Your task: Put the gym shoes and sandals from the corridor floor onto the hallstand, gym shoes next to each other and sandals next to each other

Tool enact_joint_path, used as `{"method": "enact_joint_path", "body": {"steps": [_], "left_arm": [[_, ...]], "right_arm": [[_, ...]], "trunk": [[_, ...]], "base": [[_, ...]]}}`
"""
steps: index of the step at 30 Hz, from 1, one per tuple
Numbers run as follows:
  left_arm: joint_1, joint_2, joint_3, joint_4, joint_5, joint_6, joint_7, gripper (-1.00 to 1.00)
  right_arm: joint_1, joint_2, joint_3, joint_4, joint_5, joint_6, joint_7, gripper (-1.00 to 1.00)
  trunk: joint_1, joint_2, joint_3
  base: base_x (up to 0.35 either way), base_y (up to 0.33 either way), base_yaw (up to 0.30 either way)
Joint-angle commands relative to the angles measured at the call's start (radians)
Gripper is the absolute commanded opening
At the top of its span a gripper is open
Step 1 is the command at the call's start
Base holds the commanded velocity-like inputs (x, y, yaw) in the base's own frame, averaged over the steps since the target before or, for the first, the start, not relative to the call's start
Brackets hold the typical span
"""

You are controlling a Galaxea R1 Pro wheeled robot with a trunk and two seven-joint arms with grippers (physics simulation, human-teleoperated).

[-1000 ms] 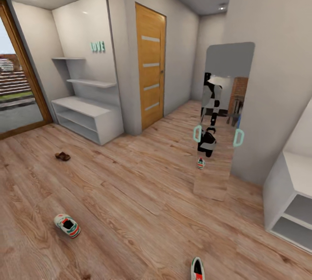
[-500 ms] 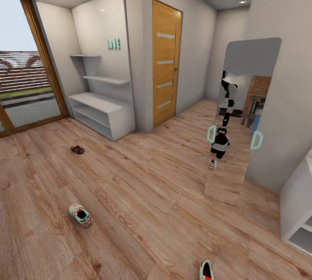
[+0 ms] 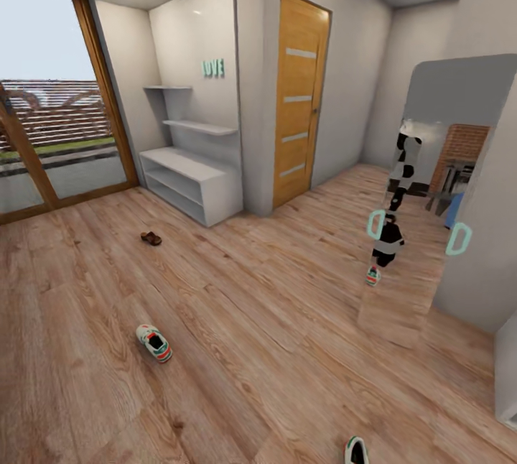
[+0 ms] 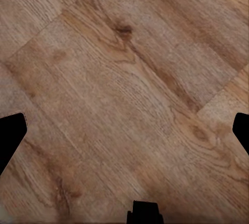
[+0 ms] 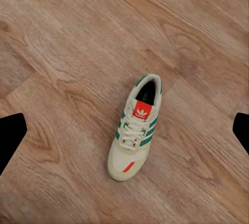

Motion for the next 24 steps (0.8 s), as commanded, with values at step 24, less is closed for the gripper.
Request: {"method": "enact_joint_path", "body": {"steps": [24], "left_arm": [[-0.001, -0.002, 0.003, 0.001, 0.002, -0.003, -0.001, 1.0]], "right_arm": [[0.0, 0.0, 0.0, 0.0, 0.0, -0.003, 0.0, 1.0]], "trunk": [[0.0, 0.0, -0.027]], "base": [[0.0, 0.0, 0.201]]}}
